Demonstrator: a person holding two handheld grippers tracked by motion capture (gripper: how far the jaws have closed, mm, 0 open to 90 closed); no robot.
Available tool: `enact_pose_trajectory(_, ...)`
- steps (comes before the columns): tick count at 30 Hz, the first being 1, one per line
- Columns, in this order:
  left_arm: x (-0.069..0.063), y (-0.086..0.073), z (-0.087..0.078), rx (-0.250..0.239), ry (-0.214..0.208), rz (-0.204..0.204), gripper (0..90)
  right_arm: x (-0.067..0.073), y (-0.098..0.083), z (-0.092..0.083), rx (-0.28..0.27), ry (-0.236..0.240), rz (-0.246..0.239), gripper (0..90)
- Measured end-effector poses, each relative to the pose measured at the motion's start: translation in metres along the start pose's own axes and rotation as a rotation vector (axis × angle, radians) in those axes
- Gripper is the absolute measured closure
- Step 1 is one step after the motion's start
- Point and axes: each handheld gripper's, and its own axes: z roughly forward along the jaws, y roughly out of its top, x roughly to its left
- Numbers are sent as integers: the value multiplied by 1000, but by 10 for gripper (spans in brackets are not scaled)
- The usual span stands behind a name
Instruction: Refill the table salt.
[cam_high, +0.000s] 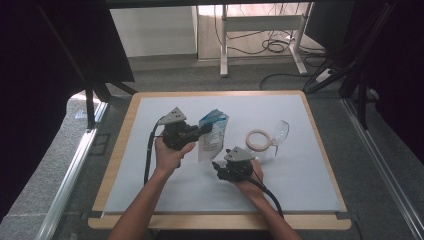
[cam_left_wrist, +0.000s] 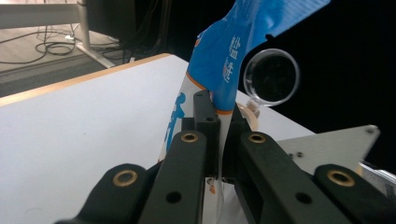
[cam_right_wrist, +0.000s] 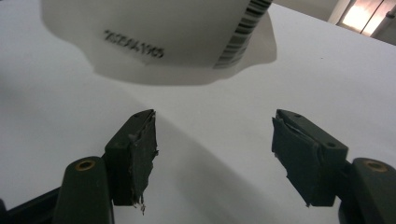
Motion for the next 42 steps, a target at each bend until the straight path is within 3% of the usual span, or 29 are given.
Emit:
enact_pose_trajectory(8, -11, 2, 4, 7, -27, 6, 900, 0, 10, 4, -13, -9, -8, 286)
enact_pose_trajectory(16, -6, 3, 10, 23, -40, -10, 900, 3, 11, 6, -27, 2, -106, 330)
enact_pose_trajectory(19, -6, 4, 13, 24, -44, -12, 900, 3, 9, 5, -23, 8, -114, 357)
enact_pose_trajectory(35, -11, 13, 27, 49, -90, -11, 900, -3, 1, -11, -48, 40, -55, 432)
enact_pose_trajectory(42, -14, 14, 30, 52, -99, -3, 900, -7, 0, -14, -50, 30, -75, 455)
